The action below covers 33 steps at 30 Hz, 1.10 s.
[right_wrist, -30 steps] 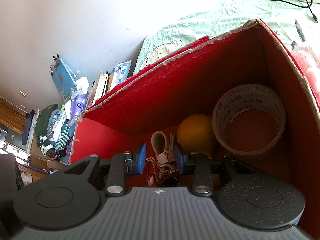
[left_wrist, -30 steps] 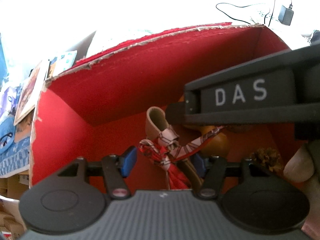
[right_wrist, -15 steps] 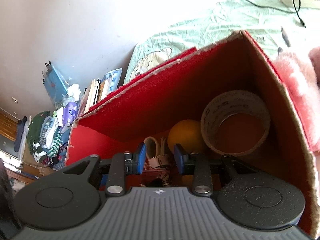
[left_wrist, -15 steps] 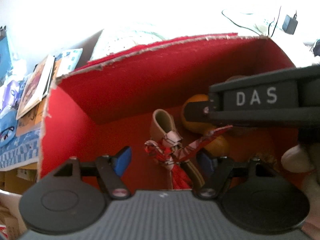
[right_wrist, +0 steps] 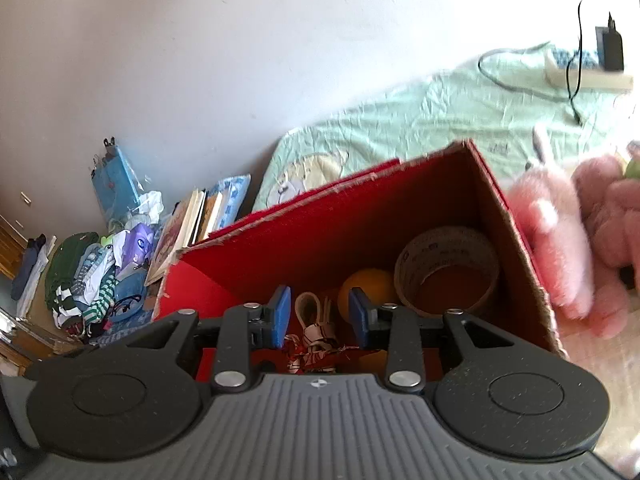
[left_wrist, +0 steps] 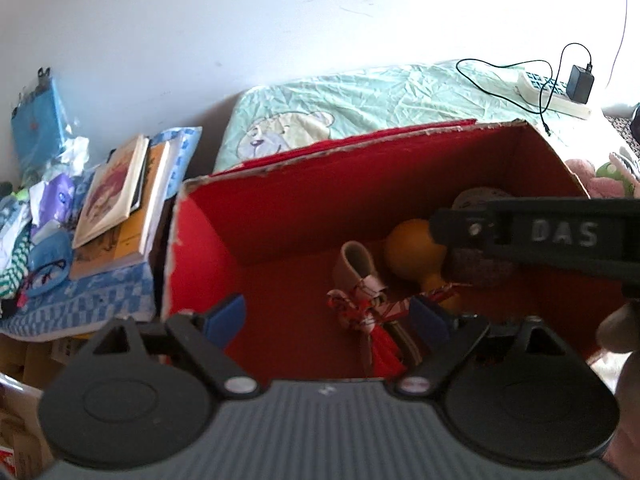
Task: Organize objects
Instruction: 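Withdraw the right gripper to the red patterned gift box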
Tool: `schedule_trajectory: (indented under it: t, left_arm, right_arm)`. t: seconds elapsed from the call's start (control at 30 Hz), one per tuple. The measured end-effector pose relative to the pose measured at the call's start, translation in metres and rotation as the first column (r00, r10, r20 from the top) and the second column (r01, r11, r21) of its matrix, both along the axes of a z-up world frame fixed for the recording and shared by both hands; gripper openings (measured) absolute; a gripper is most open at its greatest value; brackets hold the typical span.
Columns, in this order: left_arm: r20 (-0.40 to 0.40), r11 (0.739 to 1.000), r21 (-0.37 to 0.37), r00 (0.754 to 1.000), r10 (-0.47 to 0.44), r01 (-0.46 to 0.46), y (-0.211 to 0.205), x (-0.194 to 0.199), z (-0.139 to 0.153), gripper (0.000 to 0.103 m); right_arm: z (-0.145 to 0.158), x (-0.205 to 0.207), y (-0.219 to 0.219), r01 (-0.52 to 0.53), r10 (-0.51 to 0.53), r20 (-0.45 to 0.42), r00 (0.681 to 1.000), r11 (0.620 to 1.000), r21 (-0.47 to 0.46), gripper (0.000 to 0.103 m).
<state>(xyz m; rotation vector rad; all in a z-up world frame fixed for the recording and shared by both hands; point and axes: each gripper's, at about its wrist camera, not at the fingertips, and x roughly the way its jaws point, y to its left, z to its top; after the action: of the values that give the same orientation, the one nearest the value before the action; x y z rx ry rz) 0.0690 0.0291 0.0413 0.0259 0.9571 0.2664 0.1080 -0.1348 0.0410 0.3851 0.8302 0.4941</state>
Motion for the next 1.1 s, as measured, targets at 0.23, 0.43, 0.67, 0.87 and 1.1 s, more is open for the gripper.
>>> schedule_trajectory:
  t: [0.23, 0.43, 0.67, 0.87, 1.1]
  left_arm:
    - [0.013, 1.000, 0.002, 1.000, 0.026, -0.026, 0.026, -0.021, 0.016, 0.090]
    - [0.020, 0.999, -0.025, 0.999, 0.040, -0.039, 0.036, -0.043, 0.025, 0.091]
    - [0.010, 0.998, -0.015, 0.998, 0.056, -0.056, 0.045, -0.071, 0.028, 0.091]
    - [0.001, 0.997, -0.008, 0.997, 0.078, -0.078, 0.051, -0.094, 0.027, 0.091]
    - [-0.038, 0.996, -0.006, 0.995, 0.090, -0.090, 0.056, -0.108, 0.012, 0.091]
  right_arm:
    - [0.013, -0.026, 0.000, -0.002, 0.003, 0.069, 0.998, 1.000, -0.014, 0.035]
    - [0.020, -0.051, -0.002, -0.010, 0.009, 0.102, 0.995, 1.000, 0.012, 0.035]
    - [0.016, -0.078, -0.001, -0.036, 0.031, 0.096, 0.995, 0.998, 0.053, 0.035]
    - [0.009, -0.096, 0.001, -0.075, 0.070, 0.044, 0.997, 0.990, 0.120, 0.035]
    - [-0.004, -0.108, 0.011, -0.104, 0.108, -0.017, 0.994, 0.985, 0.135, 0.035]
